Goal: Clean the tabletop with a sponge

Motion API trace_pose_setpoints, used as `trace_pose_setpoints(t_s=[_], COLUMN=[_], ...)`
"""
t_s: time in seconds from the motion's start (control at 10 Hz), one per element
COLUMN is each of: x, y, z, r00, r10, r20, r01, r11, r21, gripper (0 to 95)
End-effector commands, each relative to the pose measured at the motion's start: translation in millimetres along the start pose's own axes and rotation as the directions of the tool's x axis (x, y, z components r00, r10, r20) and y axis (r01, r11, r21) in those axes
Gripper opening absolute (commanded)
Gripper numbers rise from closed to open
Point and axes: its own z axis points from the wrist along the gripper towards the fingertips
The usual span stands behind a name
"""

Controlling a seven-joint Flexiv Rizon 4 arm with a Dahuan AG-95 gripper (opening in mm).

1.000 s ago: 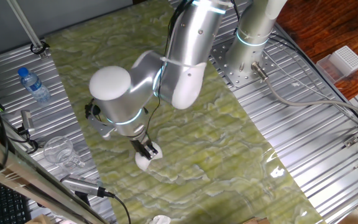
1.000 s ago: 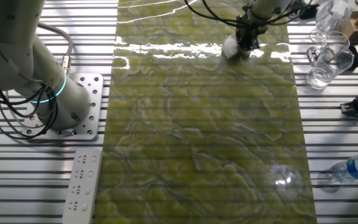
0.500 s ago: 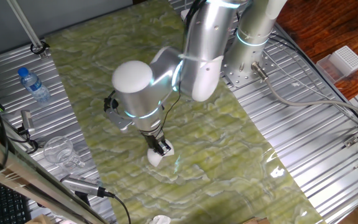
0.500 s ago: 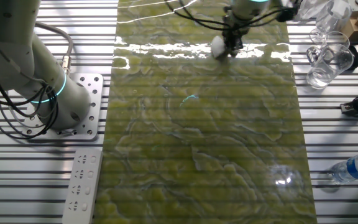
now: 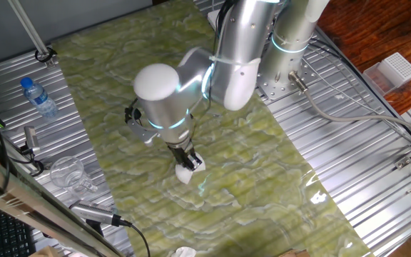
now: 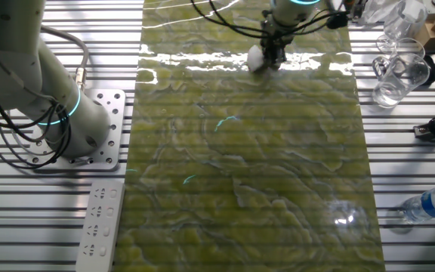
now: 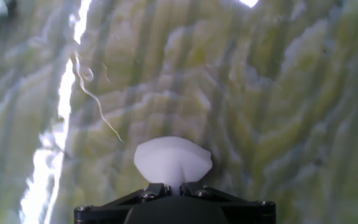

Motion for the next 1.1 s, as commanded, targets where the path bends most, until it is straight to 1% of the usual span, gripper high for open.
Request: trace_pose_setpoints(t_s=[0.1, 0.2, 0.3, 0.4, 0.5, 0.6, 0.8, 0.9, 1.0, 1.1], x=[4.7, 8.5, 14.9, 19.0, 22.6, 26.4, 32.9, 33.4, 32.0, 31.5], y=[-4.5, -8.1, -15.9, -21.6, -27.0, -33.9, -45.2, -47.2, -47.7, -47.9], z=[-1.0, -1.6, -2.9, -3.7, -3.4, -1.6, 2.1, 0.2, -1.1, -1.3], r00=[1.0, 0.999, 0.998, 0.997, 0.996, 0.994, 0.991, 0.992, 0.993, 0.993], r10=[-0.028, -0.038, -0.058, -0.07, -0.087, -0.106, -0.132, -0.123, -0.118, -0.118], r20=[-0.008, -0.011, -0.014, -0.012, -0.014, -0.01, 0.004, 0.008, 0.014, 0.008], r01=[0.028, 0.039, 0.058, 0.07, 0.088, 0.106, 0.132, 0.122, 0.117, 0.118], r11=[0.999, 0.998, 0.997, 0.997, 0.995, 0.992, 0.989, 0.991, 0.992, 0.991], r21=[0.038, 0.043, 0.047, 0.046, 0.057, 0.066, 0.073, 0.051, 0.051, 0.067], gripper=[0.0, 0.0, 0.0, 0.0, 0.0, 0.0, 0.0, 0.0, 0.0, 0.0])
